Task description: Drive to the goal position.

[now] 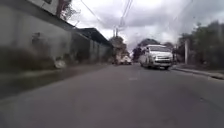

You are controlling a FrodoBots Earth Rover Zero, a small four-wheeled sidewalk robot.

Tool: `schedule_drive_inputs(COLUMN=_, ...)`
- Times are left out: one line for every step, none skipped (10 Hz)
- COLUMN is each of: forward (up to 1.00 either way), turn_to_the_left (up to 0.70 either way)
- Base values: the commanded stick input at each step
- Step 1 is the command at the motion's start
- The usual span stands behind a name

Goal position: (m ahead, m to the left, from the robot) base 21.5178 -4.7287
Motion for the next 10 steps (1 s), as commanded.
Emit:
schedule_drive_inputs(forward=1.00, turn_to_the_left=0.00)
schedule_drive_inputs(forward=1.00, turn_to_the_left=0.00)
schedule_drive_inputs(forward=1.00, turn_to_the_left=0.00)
schedule_drive_inputs(forward=1.00, turn_to_the_left=0.00)
schedule_drive_inputs(forward=1.00, turn_to_the_left=0.00)
schedule_drive_inputs(forward=1.00, turn_to_the_left=-0.19)
schedule_drive_inputs(forward=1.00, turn_to_the_left=-0.40)
schedule_drive_inputs(forward=1.00, turn_to_the_left=-0.40)
schedule_drive_inputs(forward=1.00, turn_to_the_left=-0.40)
schedule_drive_inputs(forward=1.00, turn_to_the_left=-0.40)
